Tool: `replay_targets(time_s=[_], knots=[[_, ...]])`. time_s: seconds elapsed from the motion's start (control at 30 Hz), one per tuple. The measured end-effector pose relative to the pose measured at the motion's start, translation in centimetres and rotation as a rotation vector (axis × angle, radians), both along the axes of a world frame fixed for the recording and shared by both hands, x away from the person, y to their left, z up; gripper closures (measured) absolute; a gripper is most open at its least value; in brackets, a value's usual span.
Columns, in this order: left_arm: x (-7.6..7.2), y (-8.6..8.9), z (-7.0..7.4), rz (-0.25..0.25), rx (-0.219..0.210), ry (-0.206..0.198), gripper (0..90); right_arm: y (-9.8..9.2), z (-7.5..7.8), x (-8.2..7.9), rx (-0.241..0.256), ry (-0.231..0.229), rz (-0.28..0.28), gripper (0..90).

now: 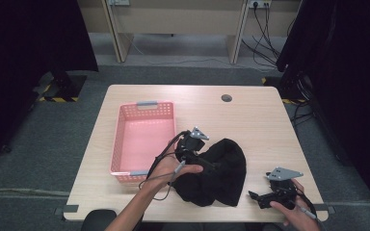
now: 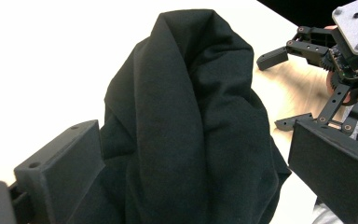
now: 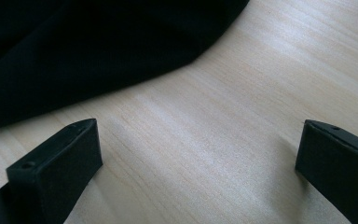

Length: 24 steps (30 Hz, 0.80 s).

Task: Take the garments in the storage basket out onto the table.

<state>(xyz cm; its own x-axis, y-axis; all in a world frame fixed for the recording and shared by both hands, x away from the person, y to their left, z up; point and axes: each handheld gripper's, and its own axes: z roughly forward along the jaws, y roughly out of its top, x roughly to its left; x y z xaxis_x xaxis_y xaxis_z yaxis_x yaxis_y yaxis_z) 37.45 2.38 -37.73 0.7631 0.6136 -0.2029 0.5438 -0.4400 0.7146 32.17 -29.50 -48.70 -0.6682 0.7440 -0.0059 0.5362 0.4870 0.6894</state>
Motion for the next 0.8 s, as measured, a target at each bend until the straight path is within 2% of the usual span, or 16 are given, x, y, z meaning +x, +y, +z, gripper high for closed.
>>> replay_targets(time_s=[0.43, 0.5, 0.73, 0.8], knots=[[-0.5, 0.9, -0.3, 0.014, -0.038, -0.02, 2.5, 0.0, 0.0, 0.0, 0.0, 0.001, -0.001, 0.4], [-0.7, 1.2, -0.3, 0.016, -0.061, -0.027, 2.5, 0.0, 0.0, 0.0, 0.0, 0.001, -0.001, 0.3], [-1.2, 2.2, -0.2, 0.029, -0.1, -0.044, 2.4, 0.0, 0.0, 0.0, 0.0, 0.001, -0.001, 0.4], [-1.1, 2.5, -0.3, 0.03, -0.093, -0.045, 2.4, 0.0, 0.0, 0.0, 0.0, 0.002, -0.001, 0.4]])
